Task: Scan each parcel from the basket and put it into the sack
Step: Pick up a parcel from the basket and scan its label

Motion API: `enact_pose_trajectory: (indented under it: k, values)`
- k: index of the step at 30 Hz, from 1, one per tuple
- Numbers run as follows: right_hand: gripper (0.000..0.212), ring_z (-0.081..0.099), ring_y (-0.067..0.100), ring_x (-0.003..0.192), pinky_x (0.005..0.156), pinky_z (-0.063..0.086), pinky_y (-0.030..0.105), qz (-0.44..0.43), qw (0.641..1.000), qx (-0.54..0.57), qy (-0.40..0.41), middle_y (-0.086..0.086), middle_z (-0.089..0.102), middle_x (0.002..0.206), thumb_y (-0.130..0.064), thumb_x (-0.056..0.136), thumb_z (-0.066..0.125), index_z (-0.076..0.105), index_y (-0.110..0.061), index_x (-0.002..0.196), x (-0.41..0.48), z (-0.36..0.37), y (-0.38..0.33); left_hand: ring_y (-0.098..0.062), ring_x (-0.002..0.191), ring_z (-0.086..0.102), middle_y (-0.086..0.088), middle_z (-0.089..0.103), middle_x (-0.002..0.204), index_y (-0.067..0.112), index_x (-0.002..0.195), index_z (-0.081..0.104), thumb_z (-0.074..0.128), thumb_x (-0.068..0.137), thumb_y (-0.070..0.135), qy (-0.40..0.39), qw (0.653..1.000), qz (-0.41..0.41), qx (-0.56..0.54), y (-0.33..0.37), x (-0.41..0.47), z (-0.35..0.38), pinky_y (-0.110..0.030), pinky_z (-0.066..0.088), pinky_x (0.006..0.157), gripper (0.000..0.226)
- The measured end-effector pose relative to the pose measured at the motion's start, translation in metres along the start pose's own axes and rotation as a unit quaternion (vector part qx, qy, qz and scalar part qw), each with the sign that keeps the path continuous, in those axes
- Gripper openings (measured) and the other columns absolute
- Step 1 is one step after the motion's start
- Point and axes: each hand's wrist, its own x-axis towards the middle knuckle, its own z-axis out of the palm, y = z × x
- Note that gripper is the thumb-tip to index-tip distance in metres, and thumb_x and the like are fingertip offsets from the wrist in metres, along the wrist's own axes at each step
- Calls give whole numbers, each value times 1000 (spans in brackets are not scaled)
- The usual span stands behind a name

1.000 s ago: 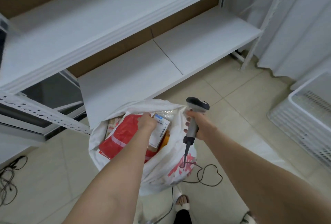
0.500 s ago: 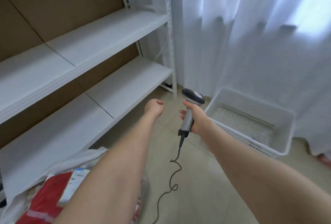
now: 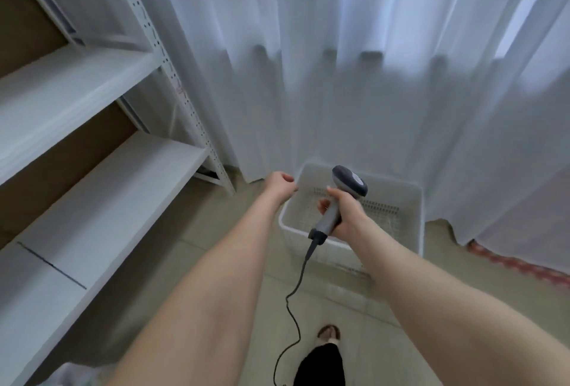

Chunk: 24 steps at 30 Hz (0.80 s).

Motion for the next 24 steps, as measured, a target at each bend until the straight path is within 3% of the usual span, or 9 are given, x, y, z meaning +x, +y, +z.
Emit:
enact_pose_trajectory:
  k: [5, 11, 19, 24]
  values:
    - [11, 58, 14, 62, 84, 54, 31, -1, 999, 2, 37, 4, 60, 70, -8, 86, 69, 61, -9, 94, 90, -10, -60, -25, 112, 57, -10, 62, 121, 8, 118, 61, 64, 84, 10, -45, 999, -8, 23, 38, 96, 56, -30, 43, 97, 34]
    - [12, 59, 15, 62, 71, 52, 29, 35, 995, 11, 96, 5, 61, 68, -15, 86, 72, 61, -11, 90, 187, -56, -114, -25, 113, 57, -11, 63, 121, 8, 118, 62, 64, 85, 11, -101, 992, -19, 74, 71, 186, 147, -34, 45, 100, 33]
    - [20, 60, 19, 70, 91, 54, 44, 98, 984, -52, 143, 7, 61, 76, -24, 87, 72, 60, -9, 92, 332, -146, -153, -27, 116, 55, -12, 58, 128, 8, 125, 58, 61, 89, 13, -170, 979, -60, 93, 58, 285, 281, -32, 43, 100, 37]
    - [33, 60, 21, 67, 73, 56, 38, 135, 972, -71, 179, 9, 61, 76, -25, 87, 71, 58, -5, 110, 422, -199, -136, -28, 120, 51, -13, 53, 133, 8, 130, 53, 58, 93, 15, -216, 964, -107, 111, 6, 339, 354, -33, 41, 100, 38]
